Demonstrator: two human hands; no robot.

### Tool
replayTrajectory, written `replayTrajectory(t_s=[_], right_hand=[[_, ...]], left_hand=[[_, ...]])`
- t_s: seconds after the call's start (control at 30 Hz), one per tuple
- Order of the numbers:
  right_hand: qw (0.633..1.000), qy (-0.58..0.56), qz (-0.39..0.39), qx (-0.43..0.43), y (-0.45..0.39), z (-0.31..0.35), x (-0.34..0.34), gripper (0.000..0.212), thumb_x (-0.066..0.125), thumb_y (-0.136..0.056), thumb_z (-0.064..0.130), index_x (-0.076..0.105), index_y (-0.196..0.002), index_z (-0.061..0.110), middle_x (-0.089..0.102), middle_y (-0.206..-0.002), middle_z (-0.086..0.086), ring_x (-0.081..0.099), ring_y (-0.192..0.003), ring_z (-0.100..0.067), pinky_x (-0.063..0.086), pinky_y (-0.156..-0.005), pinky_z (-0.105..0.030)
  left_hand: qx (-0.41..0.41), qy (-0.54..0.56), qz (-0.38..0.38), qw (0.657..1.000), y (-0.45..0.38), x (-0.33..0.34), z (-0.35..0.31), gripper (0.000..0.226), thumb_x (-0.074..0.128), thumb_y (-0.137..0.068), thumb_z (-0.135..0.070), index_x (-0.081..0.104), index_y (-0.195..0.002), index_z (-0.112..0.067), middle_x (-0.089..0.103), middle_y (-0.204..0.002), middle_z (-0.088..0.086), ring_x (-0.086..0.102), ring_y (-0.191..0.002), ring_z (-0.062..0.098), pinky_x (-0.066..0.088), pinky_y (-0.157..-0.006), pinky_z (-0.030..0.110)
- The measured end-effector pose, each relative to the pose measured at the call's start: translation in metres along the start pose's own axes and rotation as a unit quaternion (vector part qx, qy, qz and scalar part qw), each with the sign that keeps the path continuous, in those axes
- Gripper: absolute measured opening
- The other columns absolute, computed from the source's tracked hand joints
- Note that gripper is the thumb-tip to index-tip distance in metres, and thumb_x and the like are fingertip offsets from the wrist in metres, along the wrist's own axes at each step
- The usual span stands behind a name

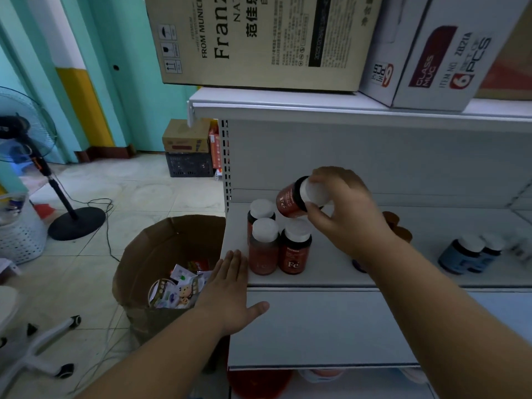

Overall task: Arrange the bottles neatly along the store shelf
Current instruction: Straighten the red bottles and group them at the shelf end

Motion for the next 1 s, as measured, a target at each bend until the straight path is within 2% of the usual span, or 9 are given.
replayTrajectory(t_s=[0.07,0.17,0.27,0.33,0.4,0.47,0.63,0.87,1.0], right_hand=[[0.999,-0.017,-0.033,-0.001,0.016,0.009,-0.016,0.036,0.069,-0.082,0.016,0.059,-0.117,0.011,0.06,-0.115,0.001,0.054,-0.106,-0.019,0.042,-0.086,-0.027],[0.993,-0.092,-0.062,0.04,0.031,0.022,-0.036,0.03,0.067,-0.082,0.021,0.058,-0.111,0.021,0.06,-0.108,0.012,0.058,-0.096,-0.011,0.044,-0.076,-0.02],[0.958,-0.26,-0.005,0.121,0.038,0.027,-0.045,0.024,0.065,-0.08,0.026,0.058,-0.102,0.032,0.067,-0.103,0.007,0.065,-0.096,-0.016,0.056,-0.077,-0.034],[0.921,-0.353,0.057,0.153,0.038,0.03,-0.047,0.021,0.065,-0.078,0.025,0.06,-0.098,0.031,0.069,-0.102,0.0,0.066,-0.097,-0.022,0.057,-0.082,-0.041],[0.885,-0.421,0.088,0.178,0.038,0.032,-0.046,0.019,0.063,-0.078,0.015,0.061,-0.097,0.021,0.071,-0.104,-0.008,0.068,-0.098,-0.025,0.058,-0.083,-0.039],[0.864,-0.454,0.097,0.197,0.039,0.035,-0.043,0.018,0.06,-0.078,0.011,0.063,-0.096,0.016,0.071,-0.106,-0.01,0.068,-0.1,-0.027,0.057,-0.084,-0.038],[0.832,-0.493,0.113,0.227,0.045,0.035,-0.029,0.015,0.061,-0.082,0.015,0.066,-0.097,0.015,0.071,-0.11,-0.01,0.065,-0.105,-0.03,0.052,-0.089,-0.044],[0.78,-0.542,0.122,0.288,0.055,0.044,-0.011,0.015,0.057,-0.09,0.018,0.065,-0.102,0.014,0.069,-0.102,-0.01,0.062,-0.094,-0.029,0.046,-0.084,-0.053],[0.751,-0.574,0.111,0.308,0.048,0.046,-0.012,0.027,0.063,-0.082,0.024,0.059,-0.105,0.01,0.066,-0.099,-0.012,0.059,-0.09,-0.031,0.042,-0.081,-0.052]], left_hand=[[-0.005,0.028,0.018,0.999,0.002,-0.009,0.001,0.12,0.008,-0.067,-0.089,-0.017,-0.153,-0.01,-0.022,-0.162,0.01,-0.021,-0.149,0.022,-0.012,-0.117,0.034],[-0.02,0.213,-0.033,0.976,0.017,-0.032,-0.003,0.103,0.046,-0.085,-0.073,-0.005,-0.157,-0.019,-0.004,-0.166,0.002,0.002,-0.152,0.018,0.01,-0.121,0.035],[0.008,0.421,-0.143,0.896,0.05,-0.058,-0.014,0.078,0.063,-0.089,-0.05,0.017,-0.151,-0.043,0.031,-0.155,-0.016,0.032,-0.138,0.001,0.034,-0.112,0.035],[0.05,0.522,-0.127,0.842,0.073,-0.07,-0.025,0.068,0.067,-0.085,-0.051,0.024,-0.137,-0.063,0.044,-0.14,-0.032,0.043,-0.127,-0.009,0.041,-0.105,0.034],[0.065,0.594,-0.092,0.797,0.091,-0.075,-0.036,0.063,0.071,-0.075,-0.056,0.036,-0.126,-0.069,0.054,-0.129,-0.032,0.053,-0.121,-0.005,0.046,-0.102,0.035],[0.065,0.636,-0.064,0.766,0.103,-0.075,-0.044,0.063,0.074,-0.069,-0.053,0.046,-0.125,-0.059,0.061,-0.125,-0.024,0.058,-0.119,0.002,0.048,-0.102,0.037],[0.018,0.694,-0.058,0.718,0.12,-0.076,-0.057,0.064,0.085,-0.069,-0.034,0.047,-0.121,-0.035,0.068,-0.111,-0.02,0.065,-0.109,0.006,0.053,-0.091,0.03],[-0.037,0.693,-0.092,0.714,0.127,-0.074,-0.061,0.071,0.086,-0.058,-0.038,0.046,-0.116,-0.039,0.067,-0.113,-0.01,0.067,-0.106,0.008,0.055,-0.095,0.037],[-0.045,0.728,-0.083,0.679,0.124,-0.077,-0.069,0.069,0.087,-0.064,-0.038,0.048,-0.12,-0.03,0.068,-0.112,-0.006,0.067,-0.105,0.009,0.056,-0.09,0.033]])
Point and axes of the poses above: each hand's wrist, its own y-axis away from the middle knuckle, its own x-axis out of the palm, z = x × y, the point moved 1 cm from there along -y, towards the middle knuckle
